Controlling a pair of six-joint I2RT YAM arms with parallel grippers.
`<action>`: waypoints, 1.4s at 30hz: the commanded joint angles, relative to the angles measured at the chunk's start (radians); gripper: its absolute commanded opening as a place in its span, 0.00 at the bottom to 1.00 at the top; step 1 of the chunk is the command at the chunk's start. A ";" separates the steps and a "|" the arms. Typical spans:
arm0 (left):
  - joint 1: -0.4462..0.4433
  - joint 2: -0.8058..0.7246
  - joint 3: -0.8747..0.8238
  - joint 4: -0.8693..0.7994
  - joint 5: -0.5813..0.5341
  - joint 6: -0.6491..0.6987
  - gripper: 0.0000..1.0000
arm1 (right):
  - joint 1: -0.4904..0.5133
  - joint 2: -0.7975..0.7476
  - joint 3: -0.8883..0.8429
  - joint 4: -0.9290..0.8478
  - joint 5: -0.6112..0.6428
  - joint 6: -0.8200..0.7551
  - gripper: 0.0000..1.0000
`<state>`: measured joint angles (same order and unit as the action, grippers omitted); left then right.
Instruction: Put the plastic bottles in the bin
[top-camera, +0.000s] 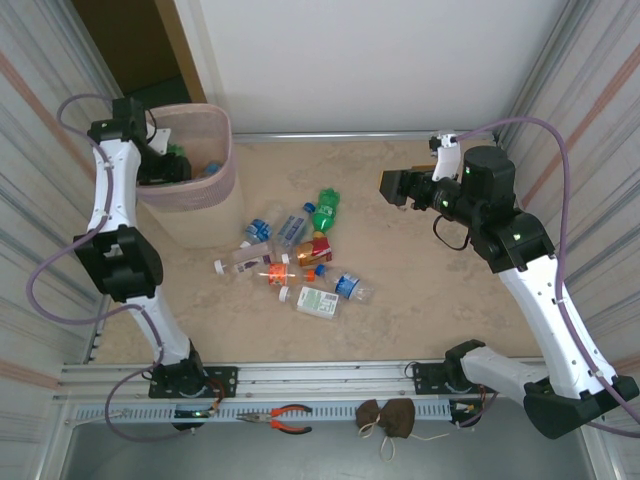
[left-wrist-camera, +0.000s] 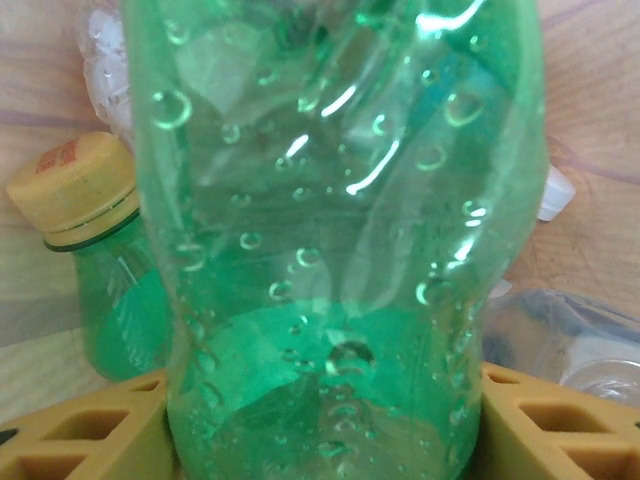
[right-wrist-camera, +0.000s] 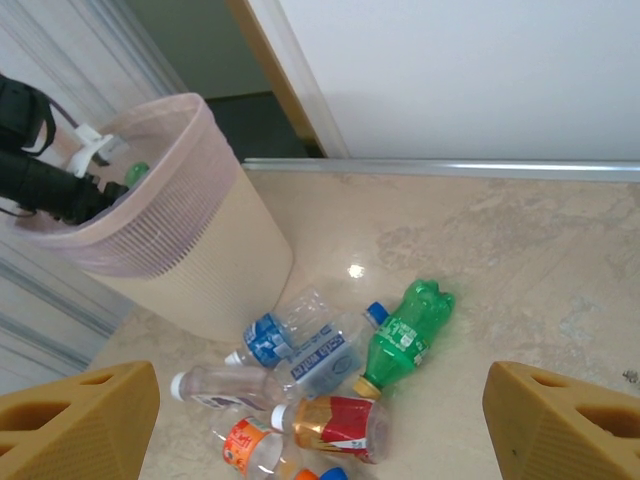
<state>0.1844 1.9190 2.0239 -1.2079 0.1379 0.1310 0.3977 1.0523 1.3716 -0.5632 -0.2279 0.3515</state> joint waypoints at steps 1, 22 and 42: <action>0.007 -0.021 0.012 -0.018 0.021 -0.001 0.67 | -0.005 -0.021 -0.012 -0.005 0.008 0.003 0.83; 0.007 -0.221 -0.009 0.031 0.185 -0.048 0.77 | -0.002 0.066 0.003 -0.132 -0.017 0.011 0.80; 0.006 -0.482 -0.327 0.369 0.567 -0.268 0.77 | 0.362 0.422 0.040 -0.402 0.143 -0.148 0.71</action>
<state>0.1844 1.4769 1.7226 -0.9085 0.6296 -0.0872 0.6998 1.4326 1.3743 -0.8856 -0.1333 0.2634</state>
